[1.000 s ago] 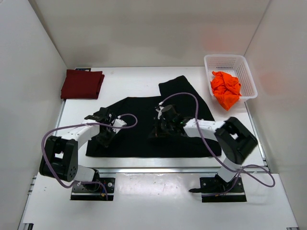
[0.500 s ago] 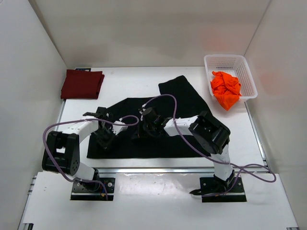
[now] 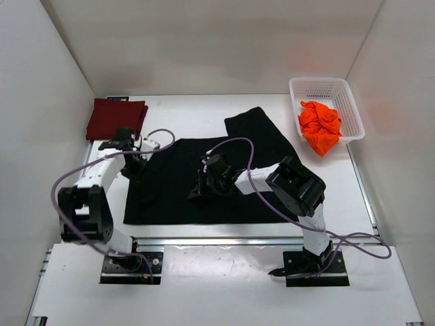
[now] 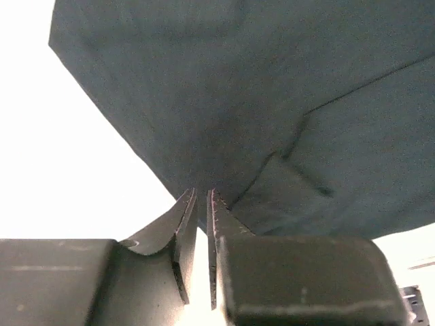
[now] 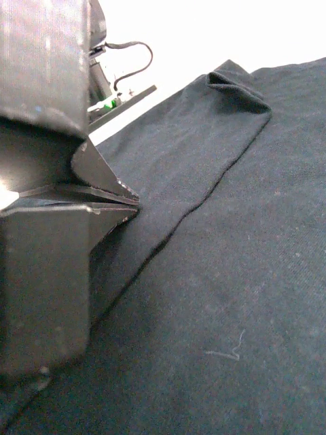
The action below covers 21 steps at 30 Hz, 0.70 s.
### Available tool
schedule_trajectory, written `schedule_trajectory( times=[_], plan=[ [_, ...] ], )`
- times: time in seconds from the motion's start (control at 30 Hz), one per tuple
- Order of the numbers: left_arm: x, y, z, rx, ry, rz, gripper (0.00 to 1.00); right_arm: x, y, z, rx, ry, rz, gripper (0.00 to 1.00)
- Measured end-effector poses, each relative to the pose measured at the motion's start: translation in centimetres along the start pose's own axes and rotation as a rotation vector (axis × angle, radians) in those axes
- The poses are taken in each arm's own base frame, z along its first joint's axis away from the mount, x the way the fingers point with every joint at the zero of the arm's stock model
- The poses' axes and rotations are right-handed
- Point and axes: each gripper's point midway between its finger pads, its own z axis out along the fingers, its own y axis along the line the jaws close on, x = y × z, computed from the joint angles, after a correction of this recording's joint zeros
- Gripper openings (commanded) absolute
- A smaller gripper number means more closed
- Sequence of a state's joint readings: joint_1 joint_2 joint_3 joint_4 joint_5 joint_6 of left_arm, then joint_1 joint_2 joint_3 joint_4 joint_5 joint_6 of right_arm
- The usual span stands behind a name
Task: Fold and stack the t-shirts
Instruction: Grap the side of the flattened tshirt furthest away from the robot with both arms
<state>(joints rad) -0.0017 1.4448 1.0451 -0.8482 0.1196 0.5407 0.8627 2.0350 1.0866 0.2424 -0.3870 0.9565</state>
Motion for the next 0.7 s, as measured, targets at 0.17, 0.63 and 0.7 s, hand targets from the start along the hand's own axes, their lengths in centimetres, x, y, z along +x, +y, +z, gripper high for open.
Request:
schedule_trajectory(
  times=[0.17,0.63,0.7],
  plan=[
    [5.6,-0.6,3.6,0.013,0.213,-0.025,0.22,-0.1,-0.1,-0.2,-0.024,0.001,0.003,0.0],
    [8.9,-7.3,3.8,0.019,0.272,0.25,0.28,0.0,-0.1,-0.3,-0.032,0.01,-0.017,0.0],
    [8.9,-7.1,3.9,0.017,0.273,0.237,0.25,0.1,-0.1,-0.3,-0.034,0.01,-0.018,0.0]
  ],
)
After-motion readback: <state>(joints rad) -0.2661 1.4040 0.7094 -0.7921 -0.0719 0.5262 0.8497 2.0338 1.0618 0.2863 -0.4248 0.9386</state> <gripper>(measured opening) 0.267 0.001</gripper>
